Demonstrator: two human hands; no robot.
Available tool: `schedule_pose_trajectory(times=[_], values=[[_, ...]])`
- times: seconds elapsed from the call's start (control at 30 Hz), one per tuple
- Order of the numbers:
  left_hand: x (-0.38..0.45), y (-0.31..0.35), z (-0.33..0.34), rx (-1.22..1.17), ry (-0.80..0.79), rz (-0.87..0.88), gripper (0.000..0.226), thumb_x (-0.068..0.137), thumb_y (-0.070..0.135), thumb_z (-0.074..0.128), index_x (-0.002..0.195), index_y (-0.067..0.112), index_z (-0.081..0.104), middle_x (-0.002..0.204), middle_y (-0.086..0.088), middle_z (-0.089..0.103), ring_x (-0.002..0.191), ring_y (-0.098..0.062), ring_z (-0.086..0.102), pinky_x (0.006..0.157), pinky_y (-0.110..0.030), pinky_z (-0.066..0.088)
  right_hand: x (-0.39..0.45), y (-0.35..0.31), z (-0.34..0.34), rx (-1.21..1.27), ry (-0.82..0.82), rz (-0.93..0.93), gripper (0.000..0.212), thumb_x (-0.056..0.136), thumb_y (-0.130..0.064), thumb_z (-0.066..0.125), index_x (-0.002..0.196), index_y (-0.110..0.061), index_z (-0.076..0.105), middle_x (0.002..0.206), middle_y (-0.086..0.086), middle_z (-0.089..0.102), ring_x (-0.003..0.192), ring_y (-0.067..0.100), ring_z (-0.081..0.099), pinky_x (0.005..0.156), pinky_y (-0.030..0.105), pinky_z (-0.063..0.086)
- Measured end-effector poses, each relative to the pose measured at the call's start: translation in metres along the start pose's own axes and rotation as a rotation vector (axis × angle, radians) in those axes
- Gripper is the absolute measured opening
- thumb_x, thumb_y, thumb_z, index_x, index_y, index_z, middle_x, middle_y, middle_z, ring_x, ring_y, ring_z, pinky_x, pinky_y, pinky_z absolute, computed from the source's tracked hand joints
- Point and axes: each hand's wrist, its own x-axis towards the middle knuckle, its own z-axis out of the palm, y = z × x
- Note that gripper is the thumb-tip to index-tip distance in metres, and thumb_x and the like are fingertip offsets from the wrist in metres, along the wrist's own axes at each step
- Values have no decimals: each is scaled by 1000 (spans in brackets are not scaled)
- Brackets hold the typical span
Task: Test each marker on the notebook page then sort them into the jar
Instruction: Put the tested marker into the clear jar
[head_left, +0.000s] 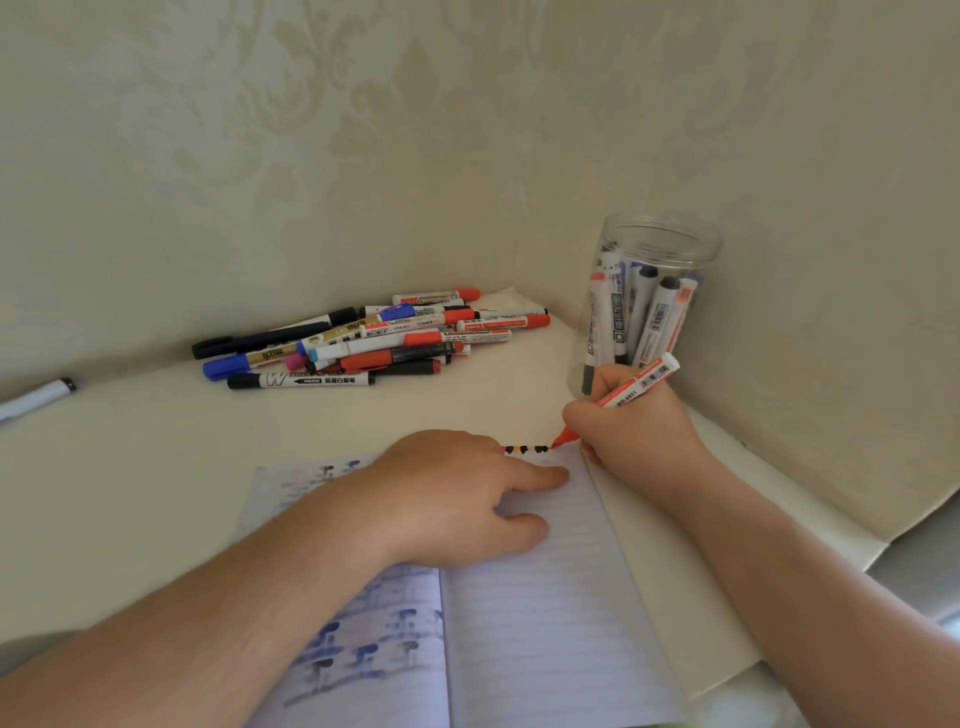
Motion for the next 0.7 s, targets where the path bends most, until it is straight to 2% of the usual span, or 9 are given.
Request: schedule_pose_trajectory(times=[0.07, 0.23, 0.43, 0.6, 0.7], values=[[0, 0, 0, -4, 5, -1, 54, 97, 69, 40, 148, 69, 23, 102, 11, 51, 107, -14, 52, 81, -33, 41, -1, -2, 0, 12, -22, -2, 28, 77, -3, 69, 67, -11, 45, 53, 2, 47, 42, 5, 56, 46, 21, 38], [0, -1, 0, -1, 30, 6, 54, 96, 69, 40, 147, 69, 24, 110, 11, 55, 110, -13, 53, 84, -33, 43, 2, 2, 2, -74, 9, -5, 28, 72, -13, 72, 64, -14, 45, 57, 1, 46, 54, 14, 42, 49, 26, 36], [-2, -1, 0, -7, 33, 8, 54, 96, 69, 40, 148, 68, 24, 110, 11, 56, 109, -13, 53, 83, -33, 44, -1, -2, 1, 15, -10, -10, 27, 79, -2, 68, 67, -11, 45, 52, 3, 51, 42, 3, 56, 45, 19, 38], [-3, 0, 0, 0, 27, 7, 54, 95, 70, 40, 146, 70, 23, 113, 12, 57, 111, -13, 54, 86, -33, 45, 2, 3, 1, -36, -25, -1, 31, 71, -12, 73, 64, -13, 43, 57, 3, 49, 55, 18, 49, 51, 27, 40], [-3, 0, 1, 2, 30, 6, 54, 95, 70, 40, 146, 70, 23, 114, 11, 57, 112, -14, 54, 87, -34, 46, 3, 3, 1, 22, -3, 5, 28, 75, -7, 70, 65, -10, 43, 55, 4, 47, 49, 16, 50, 50, 25, 39]])
